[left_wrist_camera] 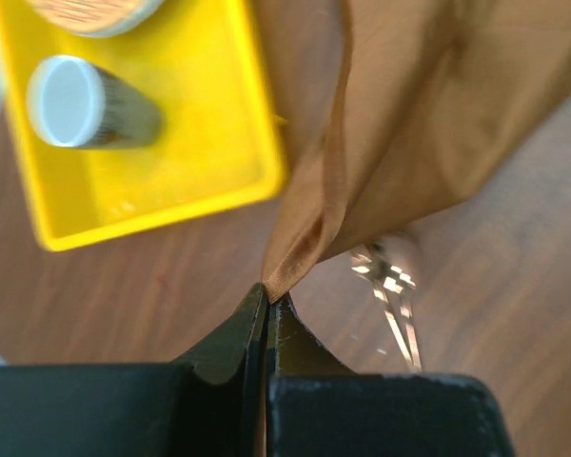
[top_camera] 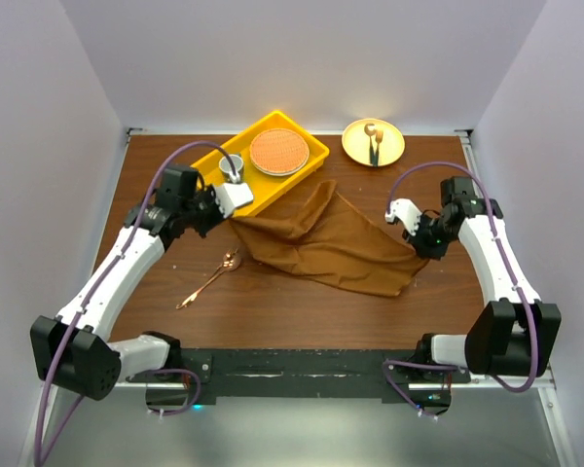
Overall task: Fold the napkin into a case and place the utensils inside
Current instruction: Flatten out the napkin at the center of the board.
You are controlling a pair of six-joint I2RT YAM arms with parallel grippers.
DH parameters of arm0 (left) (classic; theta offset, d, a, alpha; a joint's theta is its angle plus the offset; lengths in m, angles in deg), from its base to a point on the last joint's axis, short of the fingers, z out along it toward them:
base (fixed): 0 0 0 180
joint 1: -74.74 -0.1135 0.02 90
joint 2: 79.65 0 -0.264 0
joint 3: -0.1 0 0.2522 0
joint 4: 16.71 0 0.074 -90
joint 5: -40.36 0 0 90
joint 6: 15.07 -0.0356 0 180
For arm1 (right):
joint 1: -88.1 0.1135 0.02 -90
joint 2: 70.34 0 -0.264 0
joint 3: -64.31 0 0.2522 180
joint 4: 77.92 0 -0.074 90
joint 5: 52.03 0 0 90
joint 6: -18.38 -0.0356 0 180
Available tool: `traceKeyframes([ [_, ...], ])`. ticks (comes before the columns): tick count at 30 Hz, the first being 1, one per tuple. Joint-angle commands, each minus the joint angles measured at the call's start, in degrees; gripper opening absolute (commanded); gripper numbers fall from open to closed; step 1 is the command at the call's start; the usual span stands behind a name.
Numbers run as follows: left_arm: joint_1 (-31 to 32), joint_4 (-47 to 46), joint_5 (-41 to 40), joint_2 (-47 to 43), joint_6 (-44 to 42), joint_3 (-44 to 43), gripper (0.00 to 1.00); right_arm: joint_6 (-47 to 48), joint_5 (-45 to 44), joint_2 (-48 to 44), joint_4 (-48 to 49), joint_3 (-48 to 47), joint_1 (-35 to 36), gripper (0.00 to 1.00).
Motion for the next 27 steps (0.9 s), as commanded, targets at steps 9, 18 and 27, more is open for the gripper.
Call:
traceKeyframes([
  [9,4.3,5.3,5.2,-4.4,-11.8,8.0,0.0,-16.6,19.8,19.7,-1.4,-28.3,4.7,0.9],
  [18,5.3,3.7,5.1,-3.6,-12.9,6.2,0.0,-39.1,10.1,38.4,28.0,-39.9,16.7,0.87],
  [27,5.3,3.2,5.1,-2.9,-11.6,6.0,0.0,-43.4,4.7,55.2,30.7,-53.9,21.2,0.83],
])
